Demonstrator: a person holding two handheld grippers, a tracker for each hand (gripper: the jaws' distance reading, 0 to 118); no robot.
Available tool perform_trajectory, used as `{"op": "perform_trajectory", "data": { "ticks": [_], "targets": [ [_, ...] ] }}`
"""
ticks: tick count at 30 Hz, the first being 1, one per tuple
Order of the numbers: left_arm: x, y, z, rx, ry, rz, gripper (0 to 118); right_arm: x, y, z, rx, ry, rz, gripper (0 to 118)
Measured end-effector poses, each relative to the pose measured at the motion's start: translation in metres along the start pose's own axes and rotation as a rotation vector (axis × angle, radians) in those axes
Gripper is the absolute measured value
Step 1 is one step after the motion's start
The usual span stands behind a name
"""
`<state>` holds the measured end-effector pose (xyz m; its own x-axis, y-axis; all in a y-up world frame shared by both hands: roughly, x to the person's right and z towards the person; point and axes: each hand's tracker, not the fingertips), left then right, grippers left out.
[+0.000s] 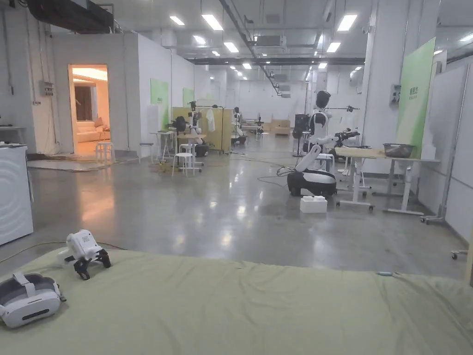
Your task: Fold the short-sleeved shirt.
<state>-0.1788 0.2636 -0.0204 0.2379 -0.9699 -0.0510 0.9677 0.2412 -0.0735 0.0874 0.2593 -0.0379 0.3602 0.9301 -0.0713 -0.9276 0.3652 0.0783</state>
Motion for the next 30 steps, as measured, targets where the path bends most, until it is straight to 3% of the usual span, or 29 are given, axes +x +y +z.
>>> {"op": "perform_trajectory", "data": {
  "ticks": [1,2,4,7,8,10,13,16,17,19,21,23,30],
  "targets": [
    [0.022,-0.006,-0.001,-0.001,-0.089,-0.213,0,-0.018,0.000,-0.001,0.015,0.051,0.234,0],
    [0.039,-0.012,0.001,0.010,-0.183,-0.330,0,-0.035,-0.009,-0.002,0.028,0.104,0.414,0],
    [0.071,-0.027,0.007,0.049,-0.371,-0.482,0,-0.063,-0.025,0.002,0.097,0.246,0.674,0],
    [0.078,-0.031,0.008,0.062,-0.453,-0.381,0,-0.077,-0.038,0.004,0.137,0.362,0.772,0],
    [0.070,-0.029,0.006,0.052,-0.436,-0.296,0,-0.075,-0.038,0.003,0.155,0.353,0.752,0],
    [0.040,-0.020,-0.005,0.015,-0.333,-0.013,0,-0.058,-0.029,-0.004,0.135,0.291,0.593,0],
    [-0.034,-0.025,-0.016,-0.036,-0.166,0.655,0,-0.004,-0.010,-0.018,0.060,0.136,0.023,0],
    [-0.067,-0.064,-0.009,0.006,-0.139,1.326,0,0.038,-0.023,-0.016,0.011,-0.002,-0.684,0],
    [-0.062,-0.077,-0.006,0.031,-0.125,1.471,0,0.041,-0.033,-0.014,0.008,-0.016,-0.874,0],
    [-0.044,-0.081,-0.002,-0.040,-0.062,1.504,0,0.039,-0.059,-0.009,0.037,-0.008,-1.166,0],
    [-0.034,-0.071,0.006,-0.044,-0.037,1.416,0,0.035,-0.066,-0.004,0.046,-0.033,-1.244,0],
    [-0.036,-0.073,0.004,-0.029,-0.095,1.470,0,0.036,-0.064,-0.003,0.024,-0.028,-1.222,0],
    [-0.038,-0.061,0.003,-0.006,-0.079,1.396,0,0.036,-0.059,-0.002,-0.001,-0.019,-1.180,0]
  ]
}}
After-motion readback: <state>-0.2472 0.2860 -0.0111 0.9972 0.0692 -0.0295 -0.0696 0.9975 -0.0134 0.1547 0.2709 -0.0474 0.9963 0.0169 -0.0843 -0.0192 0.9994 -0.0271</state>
